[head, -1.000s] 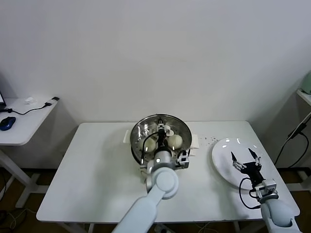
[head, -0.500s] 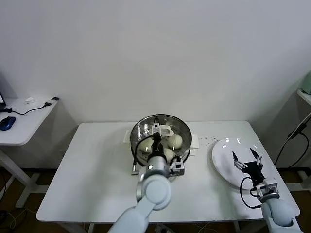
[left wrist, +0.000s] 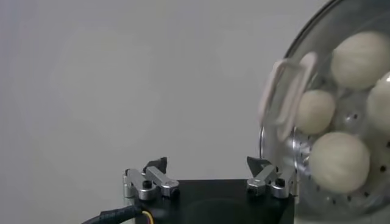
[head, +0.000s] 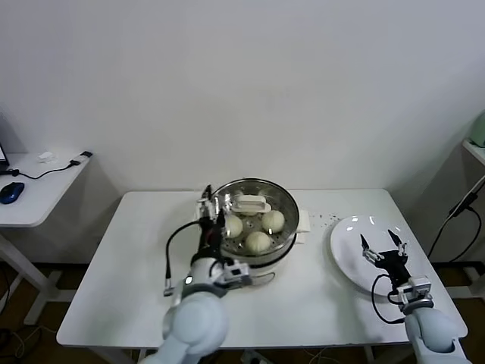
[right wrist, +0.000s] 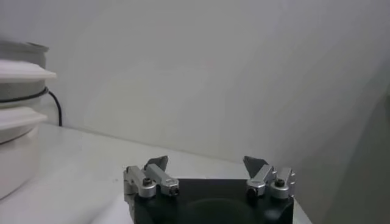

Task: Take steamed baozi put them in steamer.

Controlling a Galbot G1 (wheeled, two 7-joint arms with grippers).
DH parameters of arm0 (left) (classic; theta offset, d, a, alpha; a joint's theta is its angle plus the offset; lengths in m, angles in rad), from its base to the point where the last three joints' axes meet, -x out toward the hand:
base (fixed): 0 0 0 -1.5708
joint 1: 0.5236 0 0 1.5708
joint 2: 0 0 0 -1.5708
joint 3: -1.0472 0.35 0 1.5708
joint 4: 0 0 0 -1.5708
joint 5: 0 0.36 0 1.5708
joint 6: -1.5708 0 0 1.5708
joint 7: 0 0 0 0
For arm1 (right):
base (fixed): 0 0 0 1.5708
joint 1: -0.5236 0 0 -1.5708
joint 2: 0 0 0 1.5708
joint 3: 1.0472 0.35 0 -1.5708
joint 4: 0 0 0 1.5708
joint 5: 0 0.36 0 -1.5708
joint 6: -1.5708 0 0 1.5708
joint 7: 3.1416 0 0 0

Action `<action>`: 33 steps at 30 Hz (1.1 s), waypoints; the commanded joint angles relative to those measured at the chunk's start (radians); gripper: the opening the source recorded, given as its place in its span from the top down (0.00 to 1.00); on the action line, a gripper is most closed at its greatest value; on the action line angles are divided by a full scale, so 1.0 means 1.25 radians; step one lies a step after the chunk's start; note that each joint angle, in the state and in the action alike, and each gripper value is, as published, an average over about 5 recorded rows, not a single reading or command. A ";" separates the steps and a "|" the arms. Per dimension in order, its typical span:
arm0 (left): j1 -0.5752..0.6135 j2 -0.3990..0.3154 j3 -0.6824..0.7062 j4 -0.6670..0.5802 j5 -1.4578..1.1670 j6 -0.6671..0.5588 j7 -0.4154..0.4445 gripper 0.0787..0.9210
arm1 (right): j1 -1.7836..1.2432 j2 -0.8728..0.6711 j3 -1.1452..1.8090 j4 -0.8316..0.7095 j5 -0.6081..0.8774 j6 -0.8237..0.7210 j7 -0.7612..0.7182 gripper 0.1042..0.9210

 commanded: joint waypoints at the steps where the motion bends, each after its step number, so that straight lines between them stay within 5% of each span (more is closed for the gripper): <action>1: 0.197 0.049 -0.357 -0.108 -0.673 -0.281 -0.344 0.12 | -0.006 0.017 0.000 0.021 0.017 -0.012 0.007 0.12; 10: 0.361 -0.063 -0.591 -0.061 -1.039 -0.529 -0.272 0.12 | -0.026 0.031 0.007 0.038 0.036 -0.016 -0.007 0.12; 15: 0.407 -0.060 -0.611 -0.015 -1.114 -0.613 -0.254 0.12 | -0.037 0.027 0.009 0.041 0.060 -0.015 -0.021 0.12; 33: 0.443 -0.101 -0.602 0.040 -1.073 -0.660 -0.203 0.12 | -0.095 0.012 0.037 0.102 0.114 -0.022 -0.025 0.12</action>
